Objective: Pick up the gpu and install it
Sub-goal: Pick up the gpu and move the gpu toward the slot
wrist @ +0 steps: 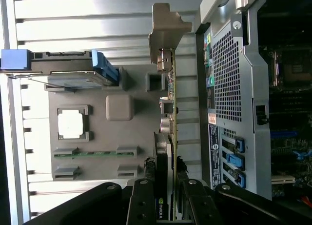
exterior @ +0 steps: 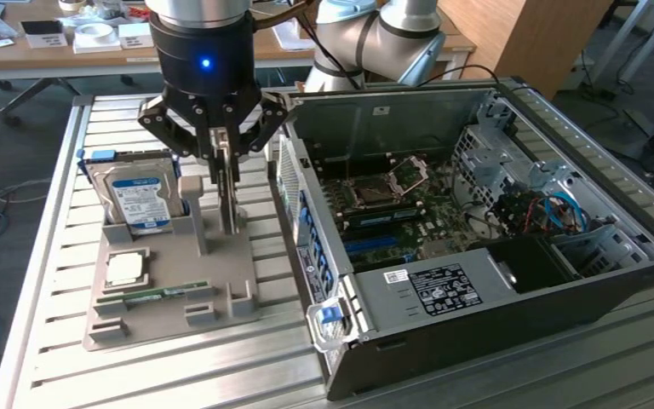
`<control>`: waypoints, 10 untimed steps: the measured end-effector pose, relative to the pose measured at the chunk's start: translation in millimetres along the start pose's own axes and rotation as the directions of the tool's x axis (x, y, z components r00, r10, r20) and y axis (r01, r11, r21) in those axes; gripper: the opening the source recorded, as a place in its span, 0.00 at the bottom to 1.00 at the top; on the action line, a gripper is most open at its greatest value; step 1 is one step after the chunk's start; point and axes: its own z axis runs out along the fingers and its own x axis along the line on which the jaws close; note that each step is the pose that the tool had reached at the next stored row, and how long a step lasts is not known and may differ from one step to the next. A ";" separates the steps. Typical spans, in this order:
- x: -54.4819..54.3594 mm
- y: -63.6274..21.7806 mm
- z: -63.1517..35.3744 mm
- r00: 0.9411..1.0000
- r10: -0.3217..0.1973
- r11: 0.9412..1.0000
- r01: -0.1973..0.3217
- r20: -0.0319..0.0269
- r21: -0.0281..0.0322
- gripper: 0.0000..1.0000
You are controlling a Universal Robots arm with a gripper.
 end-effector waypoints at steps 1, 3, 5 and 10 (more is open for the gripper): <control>0.0 0.1 -0.9 1.000 0.000 1.000 0.000 0.000 0.000 0.27; -0.1 0.2 -4.3 1.000 -0.001 1.000 0.001 0.000 0.000 0.27; -0.1 0.5 -8.6 1.000 -0.001 1.000 0.001 0.000 0.000 0.27; -0.5 1.1 -20.7 1.000 -0.003 1.000 0.003 0.000 -0.001 0.27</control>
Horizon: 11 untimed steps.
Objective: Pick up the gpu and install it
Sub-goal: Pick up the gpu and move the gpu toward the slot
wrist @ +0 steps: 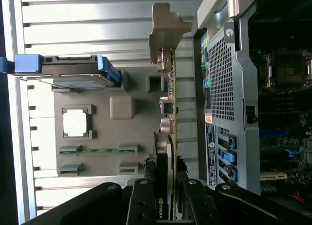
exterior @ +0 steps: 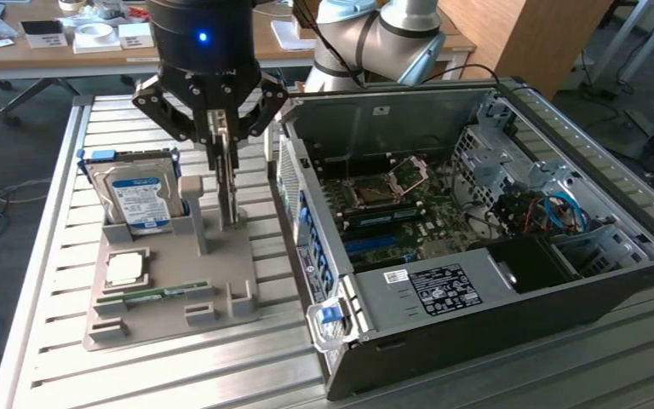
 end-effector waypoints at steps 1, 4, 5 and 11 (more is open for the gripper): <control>-0.1 0.1 -2.3 1.000 0.000 1.000 0.000 0.000 0.000 0.27; -0.3 0.5 -8.4 1.000 -0.001 1.000 0.001 0.000 0.000 0.27; -0.3 0.6 -10.6 1.000 -0.001 1.000 0.001 0.000 0.000 0.27; -0.5 0.9 -16.3 1.000 -0.001 1.000 0.001 0.000 -0.001 0.27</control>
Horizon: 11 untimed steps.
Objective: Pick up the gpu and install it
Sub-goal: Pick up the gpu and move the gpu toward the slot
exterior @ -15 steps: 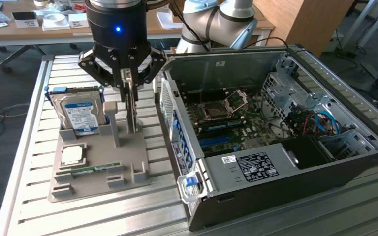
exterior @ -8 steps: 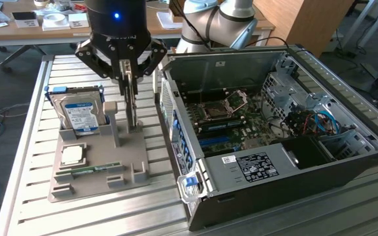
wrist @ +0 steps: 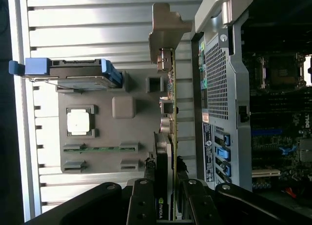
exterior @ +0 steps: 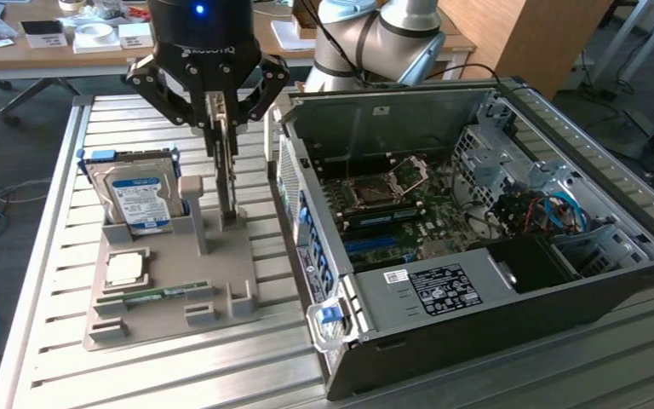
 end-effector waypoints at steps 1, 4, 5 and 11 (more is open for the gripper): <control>0.0 0.0 0.0 1.000 0.000 1.000 0.000 0.000 0.000 0.27; 0.0 0.0 -0.1 1.000 0.000 1.000 0.000 0.000 0.000 0.27; 0.0 0.0 -0.1 1.000 0.000 1.000 0.000 0.000 0.000 0.27; -0.1 0.2 -4.7 1.000 0.000 1.000 0.000 0.000 0.000 0.27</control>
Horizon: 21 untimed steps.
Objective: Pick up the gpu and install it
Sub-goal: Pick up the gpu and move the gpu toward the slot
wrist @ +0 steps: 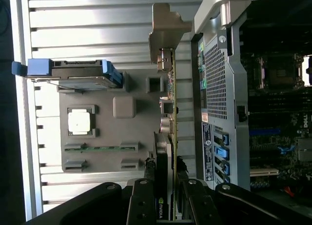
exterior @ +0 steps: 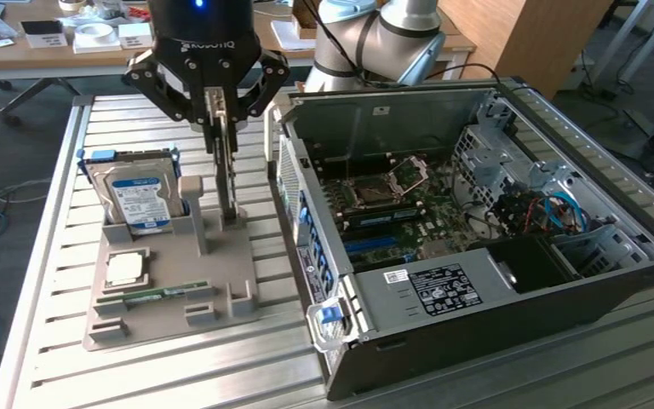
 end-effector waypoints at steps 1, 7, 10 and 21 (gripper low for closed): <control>0.0 0.0 0.0 1.000 0.000 1.000 0.000 0.000 0.000 0.27; 0.0 0.0 0.0 1.000 0.000 1.000 0.000 0.000 0.000 0.27; -0.1 0.0 -0.1 1.000 0.000 1.000 0.000 0.000 0.000 0.27; -28.9 2.0 0.6 1.000 0.000 1.000 0.000 0.000 -0.001 0.27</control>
